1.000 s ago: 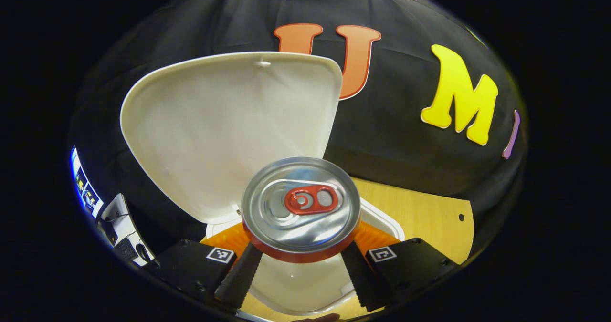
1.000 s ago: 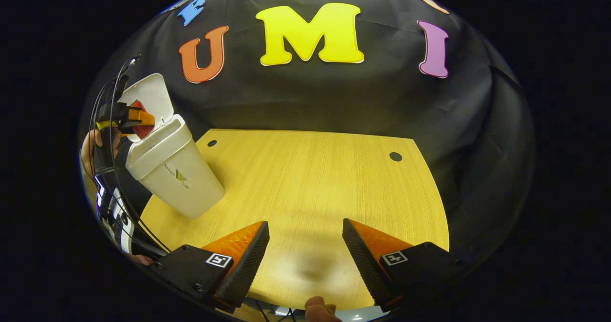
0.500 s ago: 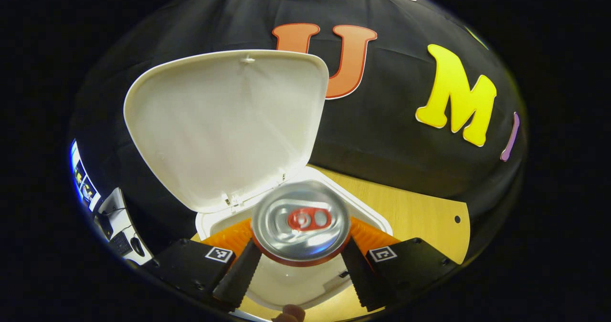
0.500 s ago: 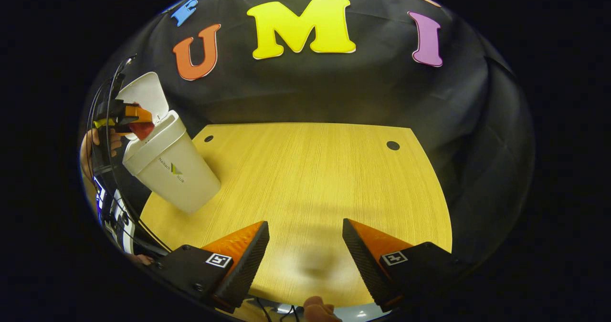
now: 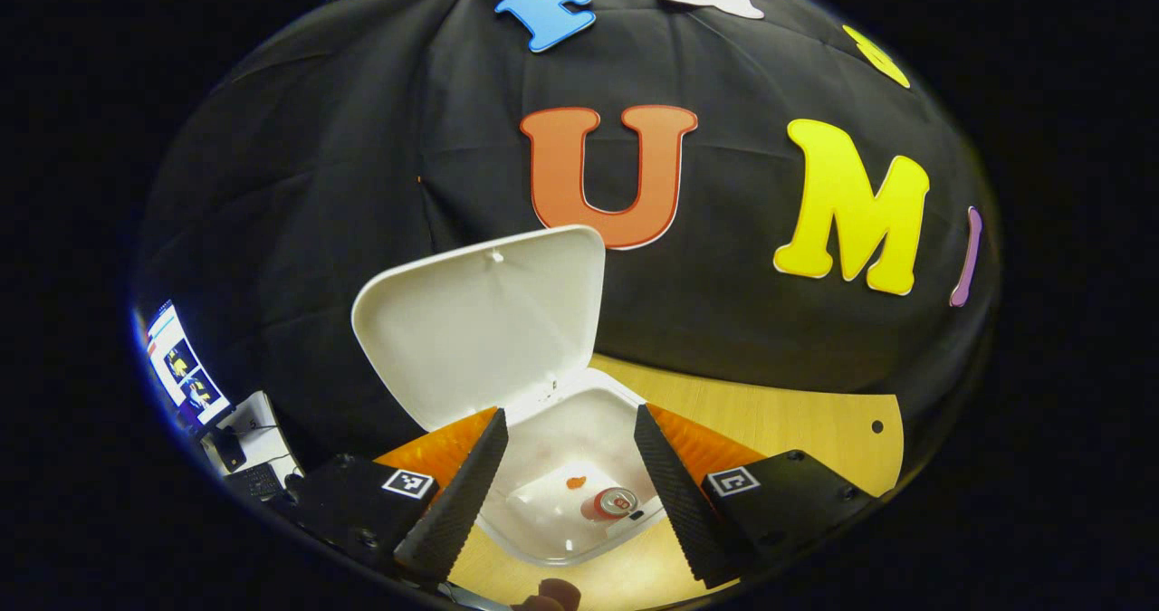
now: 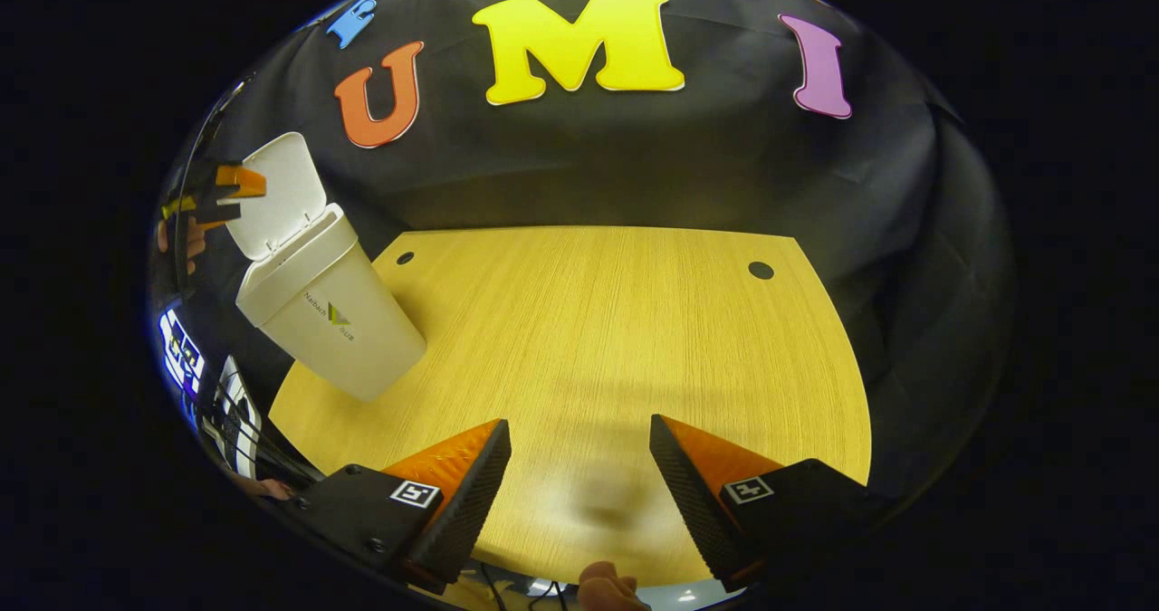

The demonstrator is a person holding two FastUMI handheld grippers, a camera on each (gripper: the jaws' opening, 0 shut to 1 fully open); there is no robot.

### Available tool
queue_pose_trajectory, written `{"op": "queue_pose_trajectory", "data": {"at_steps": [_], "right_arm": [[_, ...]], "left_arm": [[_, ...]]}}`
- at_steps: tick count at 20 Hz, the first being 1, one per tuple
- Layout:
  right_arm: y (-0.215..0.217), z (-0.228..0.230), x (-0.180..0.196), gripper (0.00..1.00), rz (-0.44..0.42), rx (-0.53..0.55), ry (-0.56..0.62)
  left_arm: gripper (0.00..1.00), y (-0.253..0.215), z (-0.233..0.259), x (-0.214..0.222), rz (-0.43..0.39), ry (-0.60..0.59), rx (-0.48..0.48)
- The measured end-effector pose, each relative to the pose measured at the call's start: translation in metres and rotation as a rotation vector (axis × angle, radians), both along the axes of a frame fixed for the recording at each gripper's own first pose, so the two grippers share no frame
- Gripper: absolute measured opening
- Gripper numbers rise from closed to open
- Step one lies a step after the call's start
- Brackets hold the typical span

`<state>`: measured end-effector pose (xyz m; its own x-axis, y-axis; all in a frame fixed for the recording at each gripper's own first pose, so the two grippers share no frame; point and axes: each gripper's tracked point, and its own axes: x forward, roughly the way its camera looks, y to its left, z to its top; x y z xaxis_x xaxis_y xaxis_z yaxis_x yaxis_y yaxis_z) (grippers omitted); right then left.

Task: Press the lid of the desktop garbage bin to open it, pick up the crumpled paper on the desktop and throw it into the bin, then pick up the pop can on the desktop and drop it into the bin, and finally close the garbage bin lid.

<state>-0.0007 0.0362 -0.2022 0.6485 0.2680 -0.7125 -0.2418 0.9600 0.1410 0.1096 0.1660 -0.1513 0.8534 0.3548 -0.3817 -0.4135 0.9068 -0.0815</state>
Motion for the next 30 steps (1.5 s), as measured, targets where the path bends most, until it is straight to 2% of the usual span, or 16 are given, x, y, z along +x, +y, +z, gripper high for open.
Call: {"op": "queue_pose_trajectory", "data": {"at_steps": [4, 8, 12, 19, 27, 30], "right_arm": [[-0.006, -0.003, 0.001, 0.97, 0.005, -0.017, 0.005], [-0.012, -0.003, 0.001, 0.97, -0.016, -0.008, 0.015], [-0.02, -0.01, -0.007, 0.98, -0.041, -0.028, 0.031], [-0.02, -0.022, -0.024, 0.98, -0.077, -0.053, 0.068], [-0.023, -0.026, -0.034, 0.97, -0.07, -0.072, 0.073], [-0.026, -0.028, -0.034, 0.97, -0.058, -0.067, 0.08]], "left_arm": [[0.93, 0.019, 0.052, 0.012, 0.058, -0.059, 0.029], [0.93, 0.047, 0.092, 0.029, 0.117, -0.109, 0.01], [0.93, 0.083, 0.122, 0.048, 0.177, -0.158, 0.059], [0.93, 0.119, 0.081, 0.084, 0.218, -0.091, -0.02], [0.94, 0.111, 0.042, 0.087, 0.248, -0.065, -0.118], [0.94, 0.098, 0.042, 0.077, 0.244, -0.084, -0.09]]}}
